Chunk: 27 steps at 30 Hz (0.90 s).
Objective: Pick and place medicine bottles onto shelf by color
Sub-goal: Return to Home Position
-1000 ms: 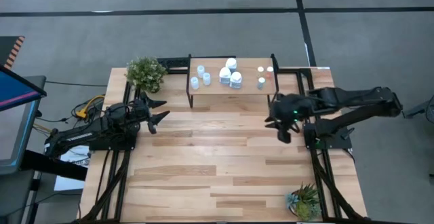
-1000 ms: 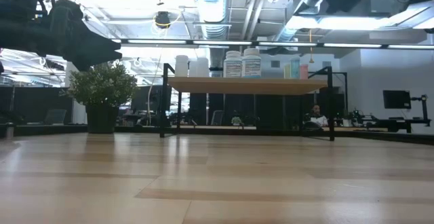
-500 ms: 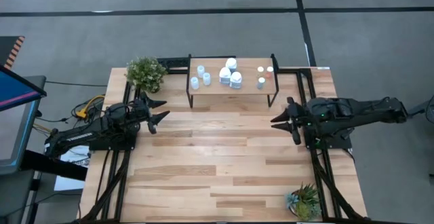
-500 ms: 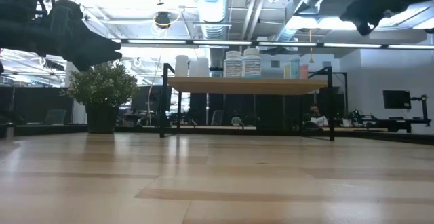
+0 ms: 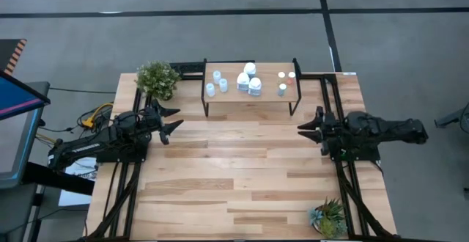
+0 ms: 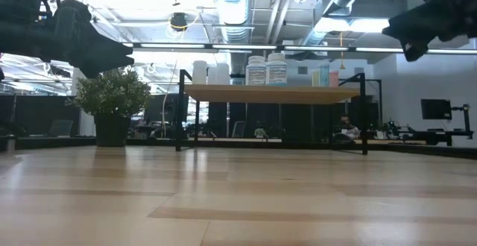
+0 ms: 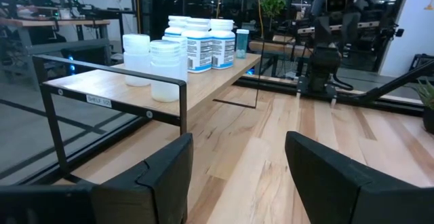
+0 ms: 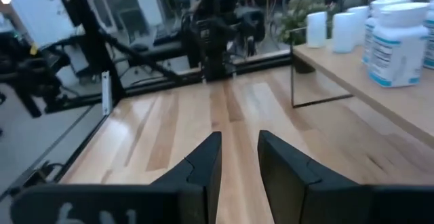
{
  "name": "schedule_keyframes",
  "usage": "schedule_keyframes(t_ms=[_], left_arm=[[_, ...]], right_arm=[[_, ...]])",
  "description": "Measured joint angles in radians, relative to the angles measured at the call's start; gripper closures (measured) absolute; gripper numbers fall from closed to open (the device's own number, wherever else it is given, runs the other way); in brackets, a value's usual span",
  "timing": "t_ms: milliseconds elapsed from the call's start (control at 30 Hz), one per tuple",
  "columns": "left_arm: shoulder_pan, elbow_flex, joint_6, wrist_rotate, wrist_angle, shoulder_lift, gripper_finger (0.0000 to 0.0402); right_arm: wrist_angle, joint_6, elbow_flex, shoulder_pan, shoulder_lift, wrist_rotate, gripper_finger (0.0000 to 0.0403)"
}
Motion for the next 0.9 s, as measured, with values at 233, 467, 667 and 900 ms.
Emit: schedule_keyframes(t_ms=[233, 467, 667, 900], left_arm=[[0.000, 0.000, 0.000, 0.000, 0.000, 0.000, 0.0180], [0.000, 0.000, 0.000, 0.000, 0.000, 0.000, 0.0180], [0.000, 0.000, 0.000, 0.001, 0.000, 0.000, 0.0180], [0.000, 0.000, 0.000, 0.000, 0.000, 0.000, 0.0180]], right_arm=[[0.059, 0.028, -0.115, 0.001, -0.106, 0.045, 0.0285], [0.222, -0.055, -0.212, 0.009, -0.106, 0.044, 0.0284], [0.282, -0.060, -0.246, 0.008, -0.092, 0.042, 0.0284], [0.277, -0.062, -0.246, 0.008, -0.072, 0.041, 0.0284]])
